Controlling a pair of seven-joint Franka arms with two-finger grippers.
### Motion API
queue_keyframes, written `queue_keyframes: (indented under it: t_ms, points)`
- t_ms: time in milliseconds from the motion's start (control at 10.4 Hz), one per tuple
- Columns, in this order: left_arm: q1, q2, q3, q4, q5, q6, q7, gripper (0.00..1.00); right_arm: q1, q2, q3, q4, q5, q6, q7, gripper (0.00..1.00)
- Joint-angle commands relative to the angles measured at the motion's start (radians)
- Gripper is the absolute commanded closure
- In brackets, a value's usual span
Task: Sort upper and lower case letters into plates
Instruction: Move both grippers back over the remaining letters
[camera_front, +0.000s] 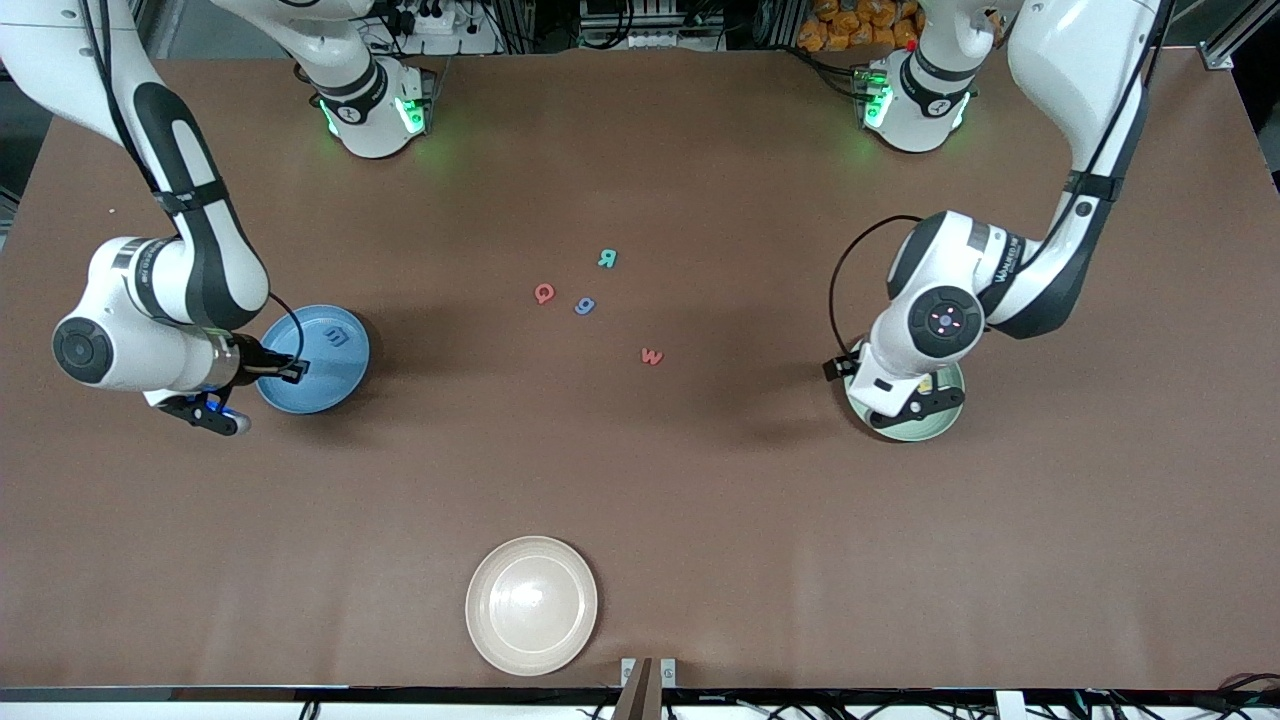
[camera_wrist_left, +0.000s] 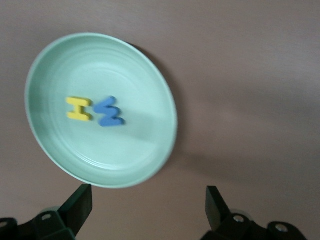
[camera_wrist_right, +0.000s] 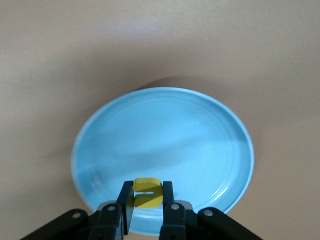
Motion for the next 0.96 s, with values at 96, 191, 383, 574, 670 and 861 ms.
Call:
queue_keyframes:
  t_ms: [96, 191, 383, 574, 670, 861]
  points:
    - [-0.002, -0.013, -0.051, 0.013, -0.034, -0.004, -0.033, 0.00, 0.010, -0.021, -0.011, -0.093, 0.015, 0.108, -0.040, 0.94]
    - [-0.003, -0.013, -0.062, 0.024, -0.039, -0.003, -0.035, 0.00, 0.010, -0.023, -0.011, -0.090, 0.015, 0.096, -0.029, 0.63]
    - [-0.031, -0.010, -0.071, 0.038, -0.048, -0.003, -0.061, 0.00, 0.015, -0.029, -0.011, -0.079, 0.015, 0.084, -0.026, 0.11]
    - [-0.058, -0.004, -0.072, 0.047, -0.046, 0.000, -0.090, 0.00, 0.024, -0.030, -0.010, 0.000, 0.015, -0.042, 0.005, 0.00]
    - [-0.069, -0.002, -0.072, 0.048, -0.048, 0.005, -0.104, 0.00, 0.036, -0.030, -0.008, 0.045, 0.017, -0.103, 0.046, 0.00]
    - [-0.097, 0.001, -0.072, 0.049, -0.048, 0.023, -0.134, 0.00, 0.076, -0.027, -0.003, 0.118, 0.018, -0.182, 0.143, 0.00]
